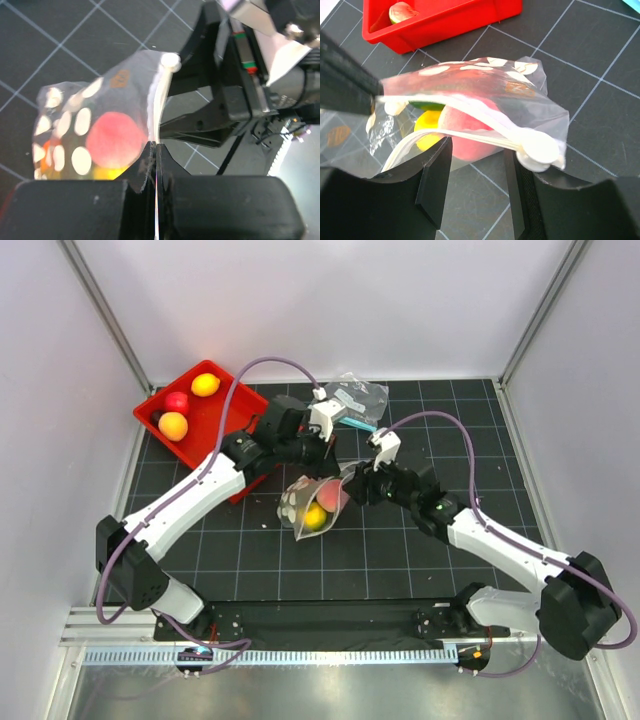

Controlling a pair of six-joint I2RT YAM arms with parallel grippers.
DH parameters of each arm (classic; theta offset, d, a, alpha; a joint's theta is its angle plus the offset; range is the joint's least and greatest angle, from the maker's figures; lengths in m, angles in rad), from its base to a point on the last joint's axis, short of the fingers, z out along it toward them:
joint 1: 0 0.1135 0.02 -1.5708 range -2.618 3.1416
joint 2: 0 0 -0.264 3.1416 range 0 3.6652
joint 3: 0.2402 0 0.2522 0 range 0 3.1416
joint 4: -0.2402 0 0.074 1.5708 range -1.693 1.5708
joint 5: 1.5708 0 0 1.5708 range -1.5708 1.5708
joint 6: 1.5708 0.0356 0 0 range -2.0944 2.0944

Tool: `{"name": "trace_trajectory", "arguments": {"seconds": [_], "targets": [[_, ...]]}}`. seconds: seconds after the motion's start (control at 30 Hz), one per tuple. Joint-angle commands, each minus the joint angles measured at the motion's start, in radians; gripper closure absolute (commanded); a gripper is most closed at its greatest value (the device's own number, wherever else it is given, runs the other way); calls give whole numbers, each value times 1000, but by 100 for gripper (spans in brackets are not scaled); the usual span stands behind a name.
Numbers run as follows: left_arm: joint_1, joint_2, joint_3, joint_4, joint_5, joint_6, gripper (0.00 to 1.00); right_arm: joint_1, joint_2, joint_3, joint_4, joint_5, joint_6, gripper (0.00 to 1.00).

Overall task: Place the food in the zip-top bag and seal the zipper
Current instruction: Adjust the zipper food storage bag at the center of the board.

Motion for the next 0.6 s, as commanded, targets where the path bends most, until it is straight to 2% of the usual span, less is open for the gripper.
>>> {"name": "trace_trajectory", "arguments": {"seconds": [0.0,0.13,0.3,0.43,0.57], "targets": [[-23,-8,16,-1,82,38,100,15,-46,-12,91,22,-6,47],[-49,0,29,-22,87,55,100,24,-88,-31,99,48,-5,47],[-54,6,36,-42,-5,58,100,24,-152,-42,62,124,-14,47],[-52,20,44,-61,-28,55,100,22,-181,-13,-43,331,29,45],[-52,26,52,-65,-14,55,100,22,-198,-8,-60,359,23,41]]}}
